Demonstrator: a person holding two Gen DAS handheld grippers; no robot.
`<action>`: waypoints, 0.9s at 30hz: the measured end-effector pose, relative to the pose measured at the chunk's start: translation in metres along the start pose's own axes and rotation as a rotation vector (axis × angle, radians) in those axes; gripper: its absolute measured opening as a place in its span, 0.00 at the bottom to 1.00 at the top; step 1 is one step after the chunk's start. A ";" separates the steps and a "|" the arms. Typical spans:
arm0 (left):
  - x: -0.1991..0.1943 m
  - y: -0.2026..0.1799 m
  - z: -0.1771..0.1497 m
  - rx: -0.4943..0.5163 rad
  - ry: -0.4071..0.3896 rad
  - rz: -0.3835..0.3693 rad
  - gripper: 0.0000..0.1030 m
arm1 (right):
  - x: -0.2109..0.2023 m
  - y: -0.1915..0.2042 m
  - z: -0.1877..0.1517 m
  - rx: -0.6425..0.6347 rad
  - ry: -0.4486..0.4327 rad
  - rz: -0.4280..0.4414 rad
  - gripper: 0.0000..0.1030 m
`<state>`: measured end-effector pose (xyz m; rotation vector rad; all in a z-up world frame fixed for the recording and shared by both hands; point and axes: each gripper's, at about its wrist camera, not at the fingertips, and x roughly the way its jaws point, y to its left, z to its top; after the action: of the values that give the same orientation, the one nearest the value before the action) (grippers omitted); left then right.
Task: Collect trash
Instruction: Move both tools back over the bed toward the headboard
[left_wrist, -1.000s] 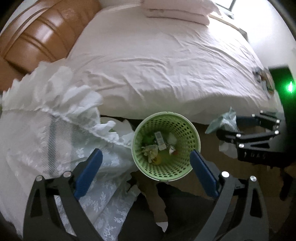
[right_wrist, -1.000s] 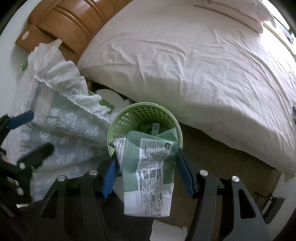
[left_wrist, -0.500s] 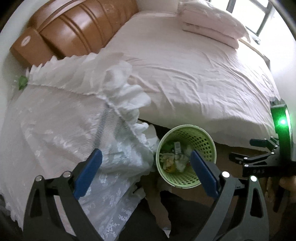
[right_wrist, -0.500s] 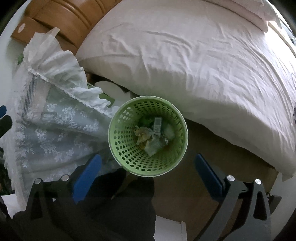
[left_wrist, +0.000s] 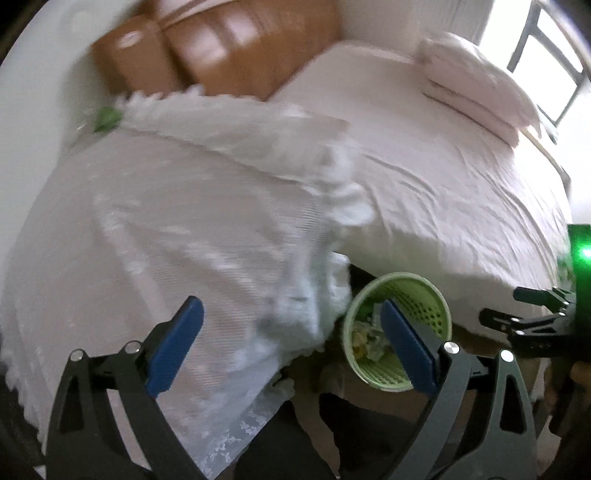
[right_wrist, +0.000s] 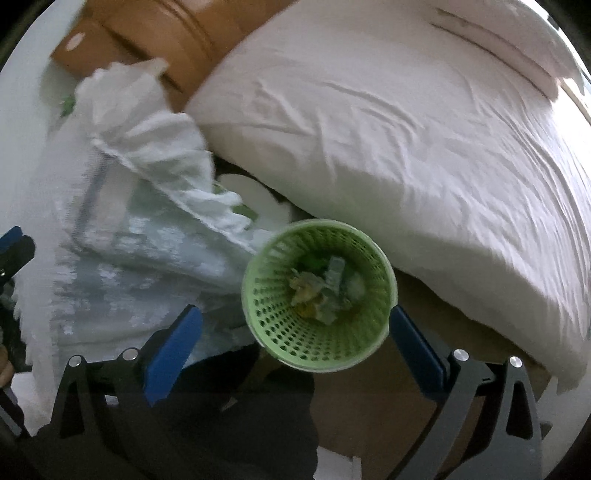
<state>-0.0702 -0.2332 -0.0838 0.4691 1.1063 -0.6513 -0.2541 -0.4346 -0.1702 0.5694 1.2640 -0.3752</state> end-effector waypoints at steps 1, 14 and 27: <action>-0.003 0.014 0.000 -0.034 -0.007 0.015 0.90 | -0.002 0.009 0.006 -0.024 -0.005 0.005 0.97; -0.024 0.202 0.014 -0.328 -0.094 0.228 0.90 | -0.007 0.196 0.118 -0.333 -0.096 0.111 0.97; 0.020 0.335 0.067 -0.286 -0.154 0.319 0.90 | 0.067 0.450 0.286 -0.645 -0.192 0.113 0.89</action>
<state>0.2104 -0.0377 -0.0668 0.3320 0.9348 -0.2392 0.2399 -0.2389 -0.0927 0.0494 1.0819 0.0801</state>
